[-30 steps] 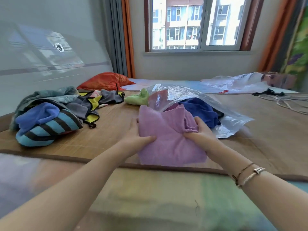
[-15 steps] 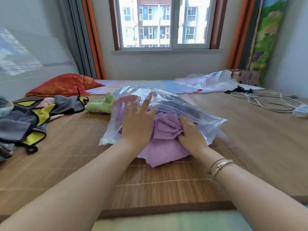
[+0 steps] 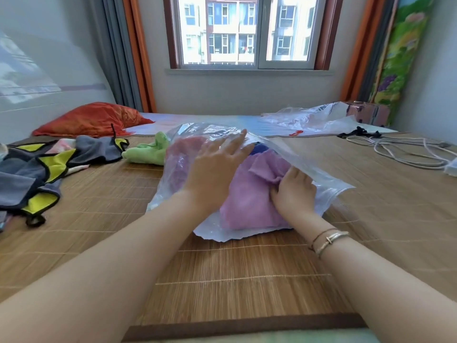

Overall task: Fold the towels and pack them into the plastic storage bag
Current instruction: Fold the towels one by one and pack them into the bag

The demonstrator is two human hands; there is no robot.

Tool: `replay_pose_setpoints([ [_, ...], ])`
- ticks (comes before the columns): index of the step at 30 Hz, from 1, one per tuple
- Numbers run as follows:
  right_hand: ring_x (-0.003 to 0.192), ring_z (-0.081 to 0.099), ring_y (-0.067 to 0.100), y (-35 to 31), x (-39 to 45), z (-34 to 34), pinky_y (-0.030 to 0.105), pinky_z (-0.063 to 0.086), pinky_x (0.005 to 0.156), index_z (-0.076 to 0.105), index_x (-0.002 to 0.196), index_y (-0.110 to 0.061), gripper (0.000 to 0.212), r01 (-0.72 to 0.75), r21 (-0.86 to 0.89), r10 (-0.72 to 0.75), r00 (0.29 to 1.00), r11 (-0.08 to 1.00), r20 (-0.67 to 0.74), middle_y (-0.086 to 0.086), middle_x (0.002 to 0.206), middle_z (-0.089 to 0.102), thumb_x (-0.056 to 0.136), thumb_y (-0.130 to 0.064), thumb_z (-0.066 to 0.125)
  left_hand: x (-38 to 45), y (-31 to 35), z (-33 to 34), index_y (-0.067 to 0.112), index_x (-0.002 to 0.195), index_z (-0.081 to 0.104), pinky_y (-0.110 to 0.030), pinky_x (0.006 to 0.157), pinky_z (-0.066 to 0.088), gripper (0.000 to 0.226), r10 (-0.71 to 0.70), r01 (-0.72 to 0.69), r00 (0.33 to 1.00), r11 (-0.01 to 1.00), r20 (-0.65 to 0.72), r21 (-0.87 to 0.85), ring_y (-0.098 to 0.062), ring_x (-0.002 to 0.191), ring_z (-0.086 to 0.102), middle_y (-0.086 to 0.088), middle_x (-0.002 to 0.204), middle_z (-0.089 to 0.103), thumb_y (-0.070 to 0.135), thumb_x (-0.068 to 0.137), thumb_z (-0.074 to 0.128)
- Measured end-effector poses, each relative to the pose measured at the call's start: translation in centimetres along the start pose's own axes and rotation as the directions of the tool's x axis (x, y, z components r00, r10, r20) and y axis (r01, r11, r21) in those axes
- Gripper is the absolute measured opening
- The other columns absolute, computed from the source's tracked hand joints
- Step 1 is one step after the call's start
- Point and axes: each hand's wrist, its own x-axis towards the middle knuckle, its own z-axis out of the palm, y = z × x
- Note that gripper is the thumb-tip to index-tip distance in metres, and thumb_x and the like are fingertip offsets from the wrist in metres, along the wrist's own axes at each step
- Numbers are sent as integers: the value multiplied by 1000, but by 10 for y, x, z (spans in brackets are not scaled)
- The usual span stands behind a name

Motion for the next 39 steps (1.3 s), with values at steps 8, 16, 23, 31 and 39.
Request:
replay_pose_setpoints([
  [8,119,42,38,11,-38,3,59,42,91,50,127,-34,43,672,-98,-676,737,734,-4,12,134,46,85,-28,47,1,10,2,29,152,16,-30,73,54,88,-4,21,995,986,104,-165,-21,108,62,20,157,12,-10,81,50],
  [16,146,-19,28,-32,17,29,73,7,105,-3,149,-45,59,437,-6,-399,828,900,395,2,160,-18,96,-58,19,0,10,-16,45,141,35,-18,56,33,78,68,-51,987,991,142,-122,-9,76,59,36,150,12,-4,80,43],
  [23,145,-21,29,-62,68,79,71,14,106,-6,150,-40,64,276,-104,-208,881,955,426,3,160,-17,97,-57,25,3,-11,-13,43,126,58,-17,53,32,69,84,-94,995,949,-47,-302,9,73,38,31,137,43,-4,76,53],
  [31,146,-13,34,-59,74,73,48,-8,118,13,151,-40,56,263,182,-319,819,947,477,11,161,-7,98,-51,28,-5,-36,-8,43,124,60,-19,52,43,74,91,-106,992,976,-87,-188,-13,76,69,28,131,51,-3,66,54],
  [39,147,-1,4,12,8,8,47,9,120,29,141,-51,77,444,428,-597,723,787,348,-15,158,15,72,-83,44,-27,-21,-1,29,150,25,-32,107,33,87,76,-81,995,993,61,84,-22,143,24,8,161,-2,-9,76,50],
])
